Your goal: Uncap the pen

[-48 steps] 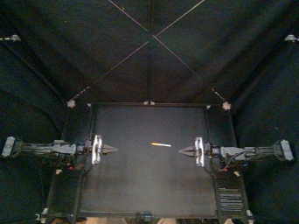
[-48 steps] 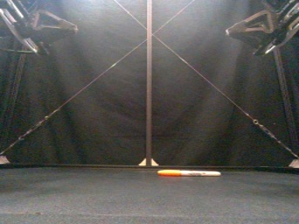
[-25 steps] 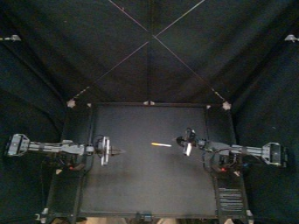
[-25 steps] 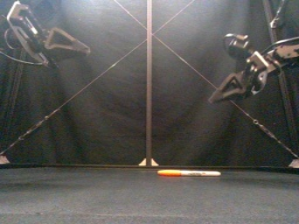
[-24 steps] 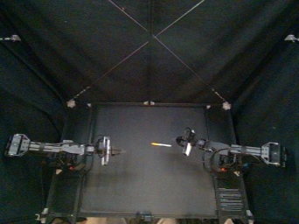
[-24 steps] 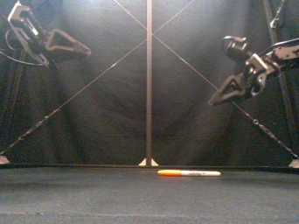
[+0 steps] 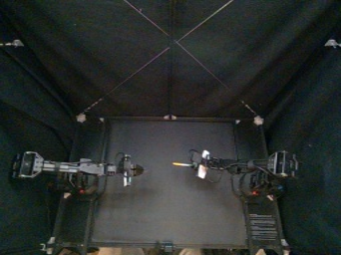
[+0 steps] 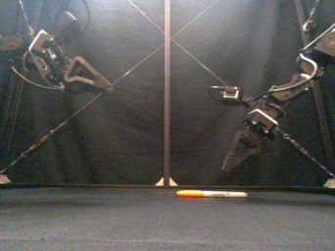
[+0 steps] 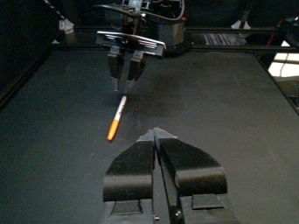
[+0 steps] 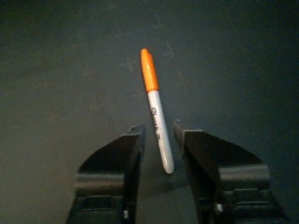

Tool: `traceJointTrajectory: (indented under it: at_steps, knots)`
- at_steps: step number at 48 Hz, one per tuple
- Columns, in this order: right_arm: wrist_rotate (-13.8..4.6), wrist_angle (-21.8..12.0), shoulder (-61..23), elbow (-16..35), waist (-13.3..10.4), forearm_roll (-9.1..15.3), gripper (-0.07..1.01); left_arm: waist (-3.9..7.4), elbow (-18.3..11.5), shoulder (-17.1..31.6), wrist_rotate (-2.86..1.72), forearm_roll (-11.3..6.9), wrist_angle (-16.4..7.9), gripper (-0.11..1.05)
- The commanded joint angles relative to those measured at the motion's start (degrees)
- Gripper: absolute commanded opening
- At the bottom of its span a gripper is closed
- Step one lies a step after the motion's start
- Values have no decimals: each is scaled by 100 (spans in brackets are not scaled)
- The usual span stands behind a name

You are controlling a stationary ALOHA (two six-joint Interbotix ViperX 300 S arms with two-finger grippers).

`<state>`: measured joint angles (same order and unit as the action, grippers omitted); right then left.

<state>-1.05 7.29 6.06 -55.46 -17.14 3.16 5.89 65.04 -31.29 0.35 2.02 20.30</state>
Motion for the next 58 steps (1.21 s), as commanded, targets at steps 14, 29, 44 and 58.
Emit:
traceJointTrajectory:
  at_steps: [14,29,44,58]
  knots:
    - [9,-281,-457,334,-9,9,81,18,-167,18,0,18,62,81]
    - [9,-580,-536,299,-44,-18,73,18,-185,18,0,18,62,84]
    - [0,-598,-615,299,-9,-97,49,18,-229,18,0,18,62,84]
    - [44,-598,439,598,281,9,48,132,-229,18,-18,-281,316,84]
